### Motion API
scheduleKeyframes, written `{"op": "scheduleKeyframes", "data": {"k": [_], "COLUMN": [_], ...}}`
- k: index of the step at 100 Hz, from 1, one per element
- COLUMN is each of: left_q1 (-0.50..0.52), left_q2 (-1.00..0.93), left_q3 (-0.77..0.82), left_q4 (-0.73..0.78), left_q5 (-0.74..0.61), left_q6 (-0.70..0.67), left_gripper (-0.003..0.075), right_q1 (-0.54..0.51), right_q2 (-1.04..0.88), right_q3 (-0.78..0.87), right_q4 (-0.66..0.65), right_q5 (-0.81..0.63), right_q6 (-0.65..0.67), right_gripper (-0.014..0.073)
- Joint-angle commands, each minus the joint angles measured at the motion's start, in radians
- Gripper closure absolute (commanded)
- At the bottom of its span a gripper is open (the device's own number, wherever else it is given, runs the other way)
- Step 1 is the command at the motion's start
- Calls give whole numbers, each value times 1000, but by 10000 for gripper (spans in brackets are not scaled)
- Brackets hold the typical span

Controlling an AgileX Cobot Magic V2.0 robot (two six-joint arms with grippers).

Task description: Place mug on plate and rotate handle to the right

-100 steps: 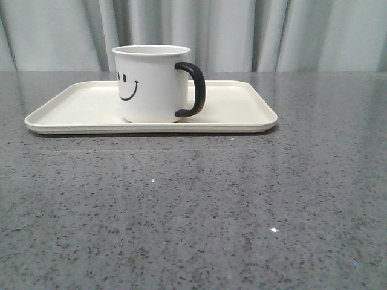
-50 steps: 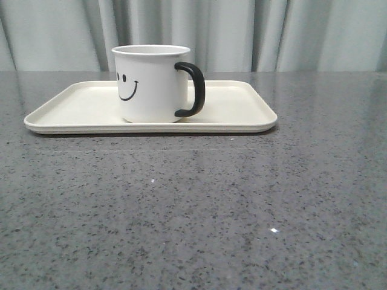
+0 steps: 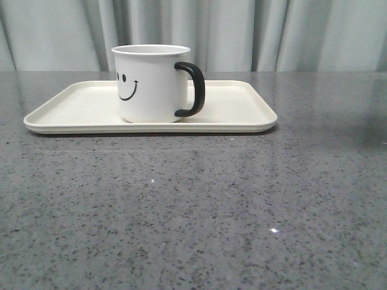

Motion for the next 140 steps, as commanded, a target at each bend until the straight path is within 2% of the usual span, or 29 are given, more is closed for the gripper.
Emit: {"op": "scheduleKeyframes", "data": {"k": [1,17,50,74,126,140], "left_q1": [1,1,1,1,1,1], "left_q2": [3,3,3,3,3,3], "left_q3": [-26,-26,-26,-26,-26,-26], "left_q4": [-12,-12,-12,-12,-12,-12], "left_q5": [-59,-53,-53,-53,-53,-53], "left_q6": [-9,-9,-9,-9,-9,-9], "left_gripper": [206,206,206,206,206,206], "right_q1": [47,131,286,346,354,354], "right_q2": [48,180,392,507,647,651], "right_q3": [-86,-194,-405,-531,-558,-558], "right_q4": [33,3,-255,-372,-380,-380], "right_q5": [-73,-104,-99,-65,-58,-60], "right_q6": [-3,42,259,373,399,399], "right_gripper": [63,63,63,63,67,137]}}
